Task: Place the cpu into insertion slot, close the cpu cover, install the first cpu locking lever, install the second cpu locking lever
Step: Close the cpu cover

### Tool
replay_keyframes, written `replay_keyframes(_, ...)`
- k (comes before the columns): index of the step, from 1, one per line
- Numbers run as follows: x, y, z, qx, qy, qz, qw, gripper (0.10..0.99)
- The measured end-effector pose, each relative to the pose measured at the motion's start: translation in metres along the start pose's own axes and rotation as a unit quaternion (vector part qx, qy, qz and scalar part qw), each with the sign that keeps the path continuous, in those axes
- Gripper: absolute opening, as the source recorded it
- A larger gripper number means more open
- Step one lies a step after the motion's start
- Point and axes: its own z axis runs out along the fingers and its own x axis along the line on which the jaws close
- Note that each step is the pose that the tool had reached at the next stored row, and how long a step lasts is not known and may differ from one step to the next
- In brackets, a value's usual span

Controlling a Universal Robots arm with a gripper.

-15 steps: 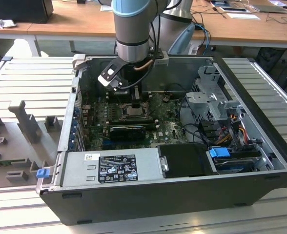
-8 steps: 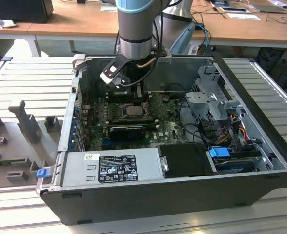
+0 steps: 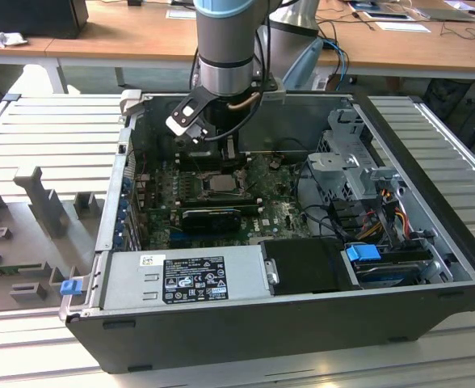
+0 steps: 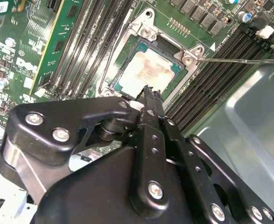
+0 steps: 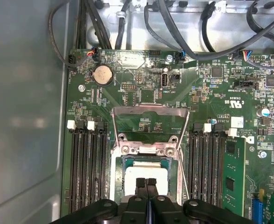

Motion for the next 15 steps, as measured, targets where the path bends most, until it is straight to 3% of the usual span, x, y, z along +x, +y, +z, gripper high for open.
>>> replay_keyframes(6,0.0001,0.0002,-0.0030,0.0000,0.0000,0.000,1.0000,0.106)
replay_keyframes(15,0.0009,0.0010,-0.0161,0.0000,0.0001,0.000,1.0000,0.106)
